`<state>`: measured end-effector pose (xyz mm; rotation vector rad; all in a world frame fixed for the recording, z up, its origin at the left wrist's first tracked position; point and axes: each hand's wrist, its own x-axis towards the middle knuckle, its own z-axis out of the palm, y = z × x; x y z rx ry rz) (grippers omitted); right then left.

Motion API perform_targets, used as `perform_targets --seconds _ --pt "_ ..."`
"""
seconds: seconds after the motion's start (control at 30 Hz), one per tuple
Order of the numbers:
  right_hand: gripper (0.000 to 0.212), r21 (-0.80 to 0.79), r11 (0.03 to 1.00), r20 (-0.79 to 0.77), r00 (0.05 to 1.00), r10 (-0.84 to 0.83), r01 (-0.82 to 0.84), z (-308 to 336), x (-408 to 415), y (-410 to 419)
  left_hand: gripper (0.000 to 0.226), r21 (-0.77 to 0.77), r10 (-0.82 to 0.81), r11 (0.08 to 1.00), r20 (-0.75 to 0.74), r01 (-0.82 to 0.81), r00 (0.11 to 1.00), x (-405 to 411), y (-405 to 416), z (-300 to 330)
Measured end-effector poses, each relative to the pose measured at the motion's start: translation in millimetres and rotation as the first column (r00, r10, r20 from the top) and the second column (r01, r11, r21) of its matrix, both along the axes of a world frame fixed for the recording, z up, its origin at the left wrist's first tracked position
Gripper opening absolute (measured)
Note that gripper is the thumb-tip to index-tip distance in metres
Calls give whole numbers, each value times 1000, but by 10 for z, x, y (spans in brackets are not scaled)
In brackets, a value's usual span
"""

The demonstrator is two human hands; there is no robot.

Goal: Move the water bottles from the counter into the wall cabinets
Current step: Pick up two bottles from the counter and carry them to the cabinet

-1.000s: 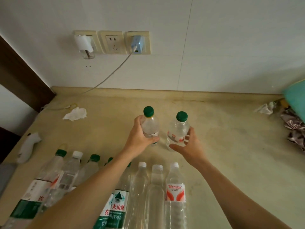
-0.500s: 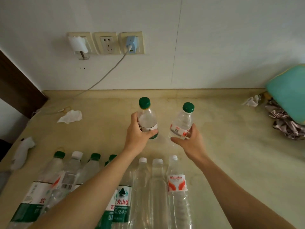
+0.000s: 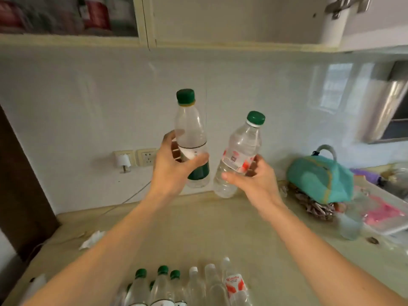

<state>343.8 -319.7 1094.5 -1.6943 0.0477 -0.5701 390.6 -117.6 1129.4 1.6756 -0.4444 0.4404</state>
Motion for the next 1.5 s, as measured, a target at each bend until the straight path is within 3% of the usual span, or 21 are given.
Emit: perform_targets --seconds 0.2,0.3,0.47,0.7,0.93,1.23,1.5 --pt "62 40 999 205 978 25 -34 1261 -371 -29 69 -32 -53 998 235 62 971 -256 10 1267" --pt "59 18 997 255 965 68 -75 1709 -498 -84 70 -50 -50 997 279 67 959 -335 -42 1692" --pt "55 32 999 362 932 -10 -2 2354 -459 -239 65 -95 -13 994 350 49 936 -329 -224 2329" --pt "58 6 999 372 927 -43 44 2967 -53 -699 56 -36 34 999 420 -21 907 2 -492 2834" --pt "50 47 999 311 950 -17 2 3258 651 -975 65 -17 70 998 358 -68 931 678 -819 2952" --pt "58 -124 992 289 957 17 19 3202 1415 -1132 46 76 -34 997 130 25 991 1369 -1113 3099" --pt "60 -273 962 181 983 31 20 3276 1810 -1151 61 317 30 947 73 -52 997 1706 -1302 3234"
